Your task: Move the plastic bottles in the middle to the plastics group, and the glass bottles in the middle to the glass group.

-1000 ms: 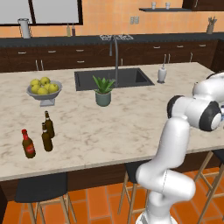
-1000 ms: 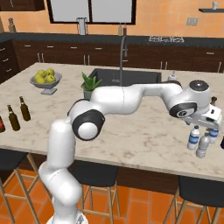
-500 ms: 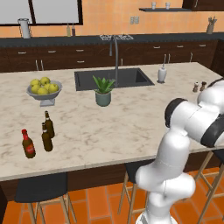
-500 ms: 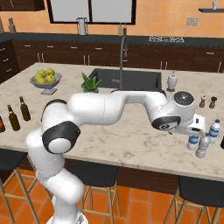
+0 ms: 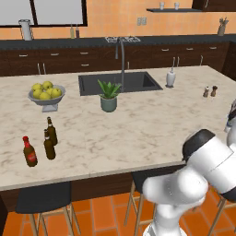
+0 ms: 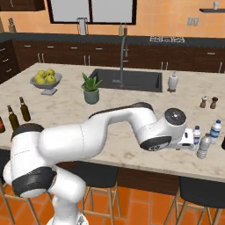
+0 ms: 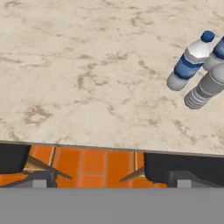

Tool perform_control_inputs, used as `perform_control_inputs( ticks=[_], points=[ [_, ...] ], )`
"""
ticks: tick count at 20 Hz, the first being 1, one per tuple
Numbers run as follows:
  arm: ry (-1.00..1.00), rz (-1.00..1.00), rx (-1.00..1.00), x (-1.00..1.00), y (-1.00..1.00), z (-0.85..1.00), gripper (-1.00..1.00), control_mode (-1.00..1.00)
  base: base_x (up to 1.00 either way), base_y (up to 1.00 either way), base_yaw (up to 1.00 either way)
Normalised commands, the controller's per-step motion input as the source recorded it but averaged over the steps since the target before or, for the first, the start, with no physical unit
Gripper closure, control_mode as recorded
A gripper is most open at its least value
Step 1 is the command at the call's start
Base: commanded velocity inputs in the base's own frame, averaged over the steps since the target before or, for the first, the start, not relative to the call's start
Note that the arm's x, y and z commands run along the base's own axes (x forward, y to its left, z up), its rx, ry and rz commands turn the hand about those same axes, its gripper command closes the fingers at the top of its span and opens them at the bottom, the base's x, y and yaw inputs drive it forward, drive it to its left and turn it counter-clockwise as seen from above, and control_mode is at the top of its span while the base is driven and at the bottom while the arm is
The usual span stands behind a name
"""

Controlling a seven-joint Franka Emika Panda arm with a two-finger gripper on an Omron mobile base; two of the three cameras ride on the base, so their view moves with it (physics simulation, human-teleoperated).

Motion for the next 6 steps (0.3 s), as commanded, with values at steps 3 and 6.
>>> perform_control_inputs(
  ticks=[3,6],
  points=[
    [-0.04,0.21,-0.01,-0.68,0.55,-0.07,-1.0,-1.0,0.0,0.0,0.0],
    [0.0,0.2,0.0,-0.56,0.56,0.0,-1.0,-1.0,0.0,0.0,0.0]
  ],
)
